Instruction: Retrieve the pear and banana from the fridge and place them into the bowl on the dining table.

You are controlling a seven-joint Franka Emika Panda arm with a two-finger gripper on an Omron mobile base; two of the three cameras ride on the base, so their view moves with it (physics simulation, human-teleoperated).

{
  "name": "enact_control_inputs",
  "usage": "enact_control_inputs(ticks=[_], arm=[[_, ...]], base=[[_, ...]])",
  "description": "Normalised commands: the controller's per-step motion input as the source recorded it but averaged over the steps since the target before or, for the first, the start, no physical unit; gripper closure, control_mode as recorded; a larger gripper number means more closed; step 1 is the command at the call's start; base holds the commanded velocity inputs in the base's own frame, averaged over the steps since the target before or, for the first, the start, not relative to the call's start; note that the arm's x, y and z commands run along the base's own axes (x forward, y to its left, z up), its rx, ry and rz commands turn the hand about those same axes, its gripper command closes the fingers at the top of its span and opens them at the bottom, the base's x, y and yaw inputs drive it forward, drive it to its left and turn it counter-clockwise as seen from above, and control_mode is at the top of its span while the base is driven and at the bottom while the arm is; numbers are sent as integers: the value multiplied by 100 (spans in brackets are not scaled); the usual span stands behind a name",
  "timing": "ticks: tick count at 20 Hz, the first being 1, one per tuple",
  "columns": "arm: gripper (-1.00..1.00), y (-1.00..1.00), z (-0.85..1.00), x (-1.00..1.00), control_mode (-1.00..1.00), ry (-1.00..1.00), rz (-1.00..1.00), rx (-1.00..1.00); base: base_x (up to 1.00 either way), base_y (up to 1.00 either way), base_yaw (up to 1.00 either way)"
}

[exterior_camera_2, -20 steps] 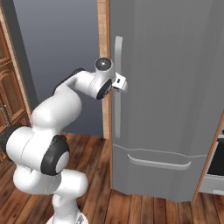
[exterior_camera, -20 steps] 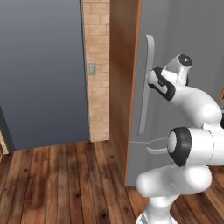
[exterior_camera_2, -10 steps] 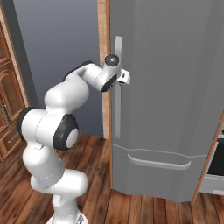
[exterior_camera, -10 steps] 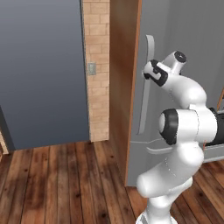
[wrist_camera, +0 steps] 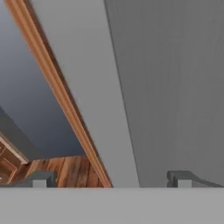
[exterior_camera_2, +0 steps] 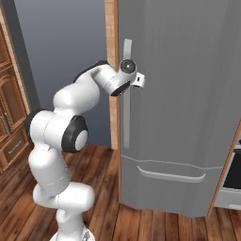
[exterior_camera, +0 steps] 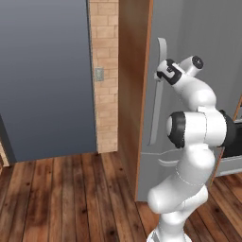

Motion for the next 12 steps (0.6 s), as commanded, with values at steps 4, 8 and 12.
enact_control_inputs(ticks=[4, 8, 12], arm=[[-100, 0, 0, 41, -100, -9, 0, 0], [-100, 0, -7, 47, -100, -4, 0, 0], [-100, 0, -6, 39, -100, 0, 0, 0]], base=[[0, 0, 0], [0, 0, 0], [0, 0, 0]])
